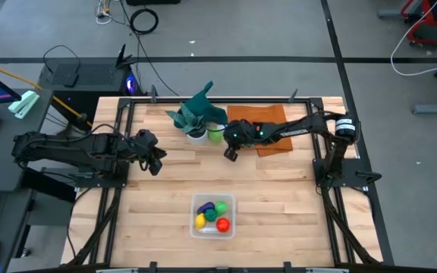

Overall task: Pick and placing Produce into tupperware
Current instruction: Put the melon into the transparent bin

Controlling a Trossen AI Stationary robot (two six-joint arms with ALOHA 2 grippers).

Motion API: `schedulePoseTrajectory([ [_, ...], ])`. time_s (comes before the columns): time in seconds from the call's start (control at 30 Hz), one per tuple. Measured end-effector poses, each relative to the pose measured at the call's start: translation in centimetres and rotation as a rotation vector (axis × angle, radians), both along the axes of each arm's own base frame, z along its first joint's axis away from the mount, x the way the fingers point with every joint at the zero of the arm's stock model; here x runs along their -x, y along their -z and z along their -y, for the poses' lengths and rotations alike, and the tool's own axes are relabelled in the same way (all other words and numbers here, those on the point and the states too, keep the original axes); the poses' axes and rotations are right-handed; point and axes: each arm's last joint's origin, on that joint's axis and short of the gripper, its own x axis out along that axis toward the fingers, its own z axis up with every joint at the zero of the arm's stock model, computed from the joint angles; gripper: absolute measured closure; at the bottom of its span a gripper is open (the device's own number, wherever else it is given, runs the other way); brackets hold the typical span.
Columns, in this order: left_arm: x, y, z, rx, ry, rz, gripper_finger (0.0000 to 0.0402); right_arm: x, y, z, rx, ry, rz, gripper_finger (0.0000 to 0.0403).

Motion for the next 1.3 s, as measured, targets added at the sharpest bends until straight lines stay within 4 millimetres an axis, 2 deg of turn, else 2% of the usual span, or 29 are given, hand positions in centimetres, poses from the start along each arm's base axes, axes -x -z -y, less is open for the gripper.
schedulePoseTrajectory([
  [0.2, 0.0, 0.0, 0.0, 0.004, -0.003, 0.000, 0.0344, 1.8, -0.6, 0.0, 0.008, 0.035, 0.066, 0.0336],
  [0.33, 0.0, 0.0, 0.0, 0.004, -0.003, 0.000, 0.0340, 4.2, -1.2, -0.6, 0.042, 0.056, 0.256, 0.0330],
  [0.43, 0.0, 0.0, 0.0, -0.001, 0.000, -0.007, 0.0343, 6.1, -0.7, -0.7, 0.027, 0.104, 0.405, 0.0330],
  [0.53, 0.1, 0.1, 0.0, -0.008, 0.002, -0.011, 0.0346, 6.9, 0.3, -0.6, 0.016, 0.110, 0.466, 0.0326],
  [0.7, 0.1, 0.1, 0.0, -0.013, -0.003, -0.011, 0.0340, 5.9, 1.2, 0.1, 0.052, 0.041, 0.522, 0.0288],
  [1.0, 0.1, 0.1, 0.0, -0.007, -0.008, -0.010, 0.0345, 3.4, 2.0, 0.4, 0.046, 0.013, 0.506, 0.0148],
  [1.17, 0.1, 0.1, 0.0, -0.007, -0.008, -0.011, 0.0343, 3.4, 2.3, 0.5, 0.074, 0.042, 0.478, 0.0076],
  [1.3, 0.1, 0.1, 0.0, -0.008, -0.008, -0.015, 0.0337, 3.4, 2.5, 0.7, 0.104, 0.079, 0.465, 0.0040],
])
